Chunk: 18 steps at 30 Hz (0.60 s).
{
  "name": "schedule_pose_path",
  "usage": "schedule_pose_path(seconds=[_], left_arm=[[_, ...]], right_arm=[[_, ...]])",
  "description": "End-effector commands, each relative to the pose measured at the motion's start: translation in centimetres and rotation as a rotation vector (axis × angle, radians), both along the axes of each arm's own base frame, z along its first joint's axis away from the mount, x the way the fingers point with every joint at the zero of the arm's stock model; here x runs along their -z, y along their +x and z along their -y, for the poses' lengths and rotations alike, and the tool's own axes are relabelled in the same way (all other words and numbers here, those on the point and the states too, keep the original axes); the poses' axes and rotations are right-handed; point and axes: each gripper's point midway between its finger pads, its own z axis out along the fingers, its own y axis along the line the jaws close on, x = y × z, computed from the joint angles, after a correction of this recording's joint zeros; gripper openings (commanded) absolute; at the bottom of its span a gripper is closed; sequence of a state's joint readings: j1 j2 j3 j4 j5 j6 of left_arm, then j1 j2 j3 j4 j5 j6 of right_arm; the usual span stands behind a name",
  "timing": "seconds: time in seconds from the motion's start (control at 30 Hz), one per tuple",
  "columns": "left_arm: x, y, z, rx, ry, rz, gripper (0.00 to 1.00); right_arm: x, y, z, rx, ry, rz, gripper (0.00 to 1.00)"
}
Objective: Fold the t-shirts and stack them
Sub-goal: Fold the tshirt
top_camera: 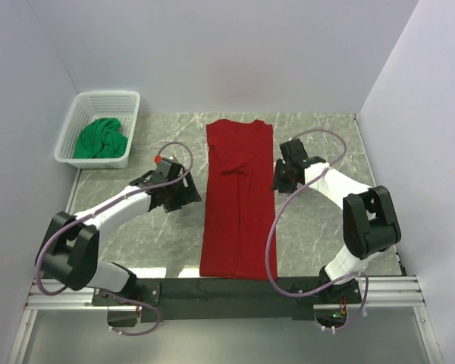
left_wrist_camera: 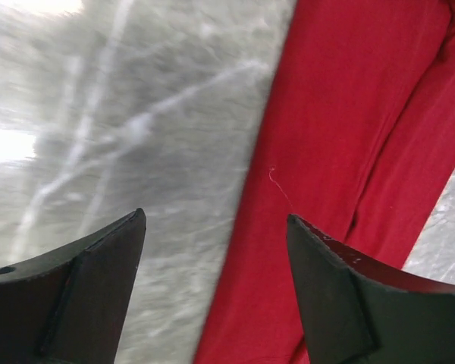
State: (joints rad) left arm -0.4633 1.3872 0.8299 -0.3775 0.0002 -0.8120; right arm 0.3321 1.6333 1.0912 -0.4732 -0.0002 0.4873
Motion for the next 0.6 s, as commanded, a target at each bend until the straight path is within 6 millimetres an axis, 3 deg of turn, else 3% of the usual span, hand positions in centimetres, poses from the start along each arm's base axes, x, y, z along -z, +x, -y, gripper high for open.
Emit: schedule_pose_path(seconds=[0.0,0.17,0.33,0.57], left_arm=[[-1.3,0.8,3.0,-0.028,-0.075,-0.003,0.79],[-1.0,2.4,3.9,-0.056,-0.029,0.013,0.73],[-0.2,4.5,5.6,-0.015,-0.023,0.008,0.52],[2.2,6.5,6.9,0.063,0.037,-0.028,0.37]], right_arm=[[-1.3,-0.3,-1.3,-0.012,0.147,0.058,0.39],[1.0,-0.2,-1.5,-0.012,0.162,0.031,0.38],[2.7,0.1,-1.7,0.013,0.170,-0.001,0.38],[3.3,1.3,-1.6,0.037,0.142,-0.008,0.34]])
